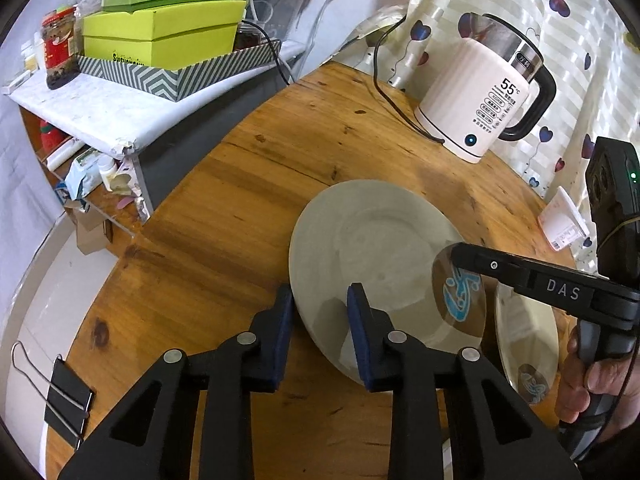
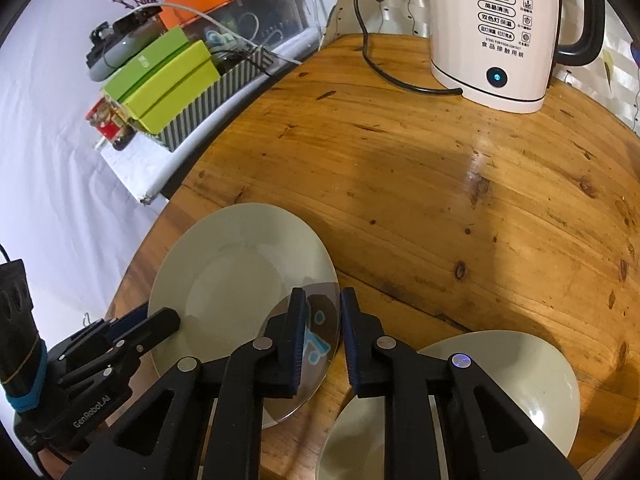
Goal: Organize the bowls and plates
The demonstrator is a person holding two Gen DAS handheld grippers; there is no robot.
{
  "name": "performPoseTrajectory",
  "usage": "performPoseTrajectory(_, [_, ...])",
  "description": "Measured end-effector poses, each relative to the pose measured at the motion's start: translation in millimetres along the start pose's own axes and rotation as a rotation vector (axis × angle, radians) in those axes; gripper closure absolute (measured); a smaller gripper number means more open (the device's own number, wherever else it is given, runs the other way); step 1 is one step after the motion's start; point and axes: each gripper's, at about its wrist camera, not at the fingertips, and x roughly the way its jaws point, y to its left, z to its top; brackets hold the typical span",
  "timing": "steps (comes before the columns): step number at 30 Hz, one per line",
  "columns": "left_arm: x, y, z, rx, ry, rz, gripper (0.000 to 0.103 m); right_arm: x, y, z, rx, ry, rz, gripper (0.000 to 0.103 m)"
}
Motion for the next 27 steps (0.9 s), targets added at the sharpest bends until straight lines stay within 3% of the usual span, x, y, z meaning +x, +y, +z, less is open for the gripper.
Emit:
performPoseTrajectory(13, [-30.8, -5.3, -2.2, 0.018, -0.036, 0.005, 0.075, -22.4, 8.5, -7.3, 0.000, -0.023, 0.015, 0.086])
performPoseTrajectory(27, [-86.7, -26.9, -43.8, 0.058, -0.045, -0.024, 0.075, -79.0, 24.6, -68.2, 0.028, -0.040, 0.000, 0.086])
